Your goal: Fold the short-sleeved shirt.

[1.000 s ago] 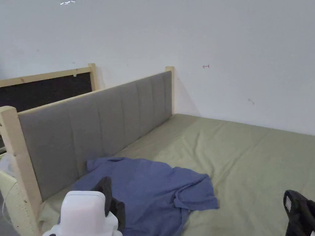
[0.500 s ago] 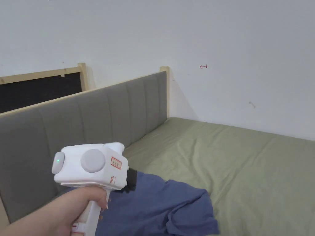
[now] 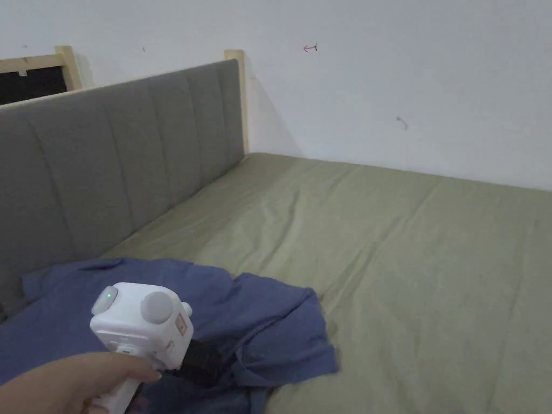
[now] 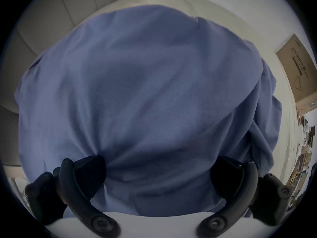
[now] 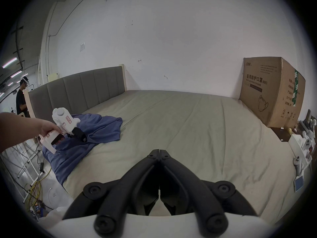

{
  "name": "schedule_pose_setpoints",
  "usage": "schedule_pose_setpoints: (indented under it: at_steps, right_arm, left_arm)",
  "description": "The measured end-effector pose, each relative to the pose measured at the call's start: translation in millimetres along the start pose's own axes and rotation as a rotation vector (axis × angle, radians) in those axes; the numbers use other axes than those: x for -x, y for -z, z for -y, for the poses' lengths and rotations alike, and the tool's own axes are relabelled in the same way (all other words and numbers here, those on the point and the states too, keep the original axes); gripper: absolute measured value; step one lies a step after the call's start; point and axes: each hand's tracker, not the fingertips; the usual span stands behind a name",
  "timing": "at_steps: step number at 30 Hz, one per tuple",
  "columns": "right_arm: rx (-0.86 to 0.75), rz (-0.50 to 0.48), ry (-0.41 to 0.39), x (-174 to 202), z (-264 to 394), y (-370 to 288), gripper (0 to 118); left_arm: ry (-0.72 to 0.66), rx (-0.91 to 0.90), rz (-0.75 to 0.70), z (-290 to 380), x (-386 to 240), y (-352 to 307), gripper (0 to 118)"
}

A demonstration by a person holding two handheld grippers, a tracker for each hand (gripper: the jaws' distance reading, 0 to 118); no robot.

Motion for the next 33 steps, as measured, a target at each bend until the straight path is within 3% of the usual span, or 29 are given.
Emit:
schedule_pose_setpoints:
  at_steps: [3,5,6,7,8,10,14,16,18,21,25,27,33]
  right_arm:
    - [0.012,-0.02,0.017,3,3,1,0]
    - [0.019,-0.032,0.019,6,6,0,0]
    - [0.023,-0.038,0.017,7,6,-2,0]
    - [0.026,-0.047,0.014,7,6,-5,0]
    - [0.026,-0.056,0.012,6,6,-9,0]
    - [0.013,-0.067,0.003,4,3,-21,0]
    - [-0.027,-0.053,0.004,-4,-7,-51,0]
    - [-0.054,-0.049,0.019,-11,-12,-69,0]
    - [-0.087,-0.035,0.024,-17,-15,-84,0]
    - [-0.132,-0.011,0.046,-27,-19,-107,0]
    - [-0.166,0.008,0.103,-41,-20,-131,0]
    - [-0.169,0.027,0.124,-49,-20,-141,0]
    - [-0.221,0.088,0.149,-75,-19,-173,0]
  left_arm:
    - [0.022,-0.035,-0.021,12,-4,-2,115]
    - [0.01,-0.055,-0.043,14,-8,-9,100]
    - [0.031,-0.092,-0.043,16,-11,-17,68]
    - [0.03,-0.145,-0.053,17,-15,-29,26]
    - [0.024,-0.188,-0.064,18,-16,-38,0]
    - [0.014,-0.256,-0.115,24,-16,-58,0]
    - [0.024,-0.254,-0.052,30,-12,-107,0]
    - [0.072,-0.373,-0.054,30,-18,-158,0]
    - [0.033,-0.491,-0.028,34,-25,-209,0]
    - [0.104,-0.694,0.052,55,-73,-297,0]
    - [0.307,-0.695,0.254,65,-144,-370,0]
    - [0.364,-0.681,0.382,71,-183,-393,0]
    - [0.571,-0.74,0.555,90,-311,-412,0]
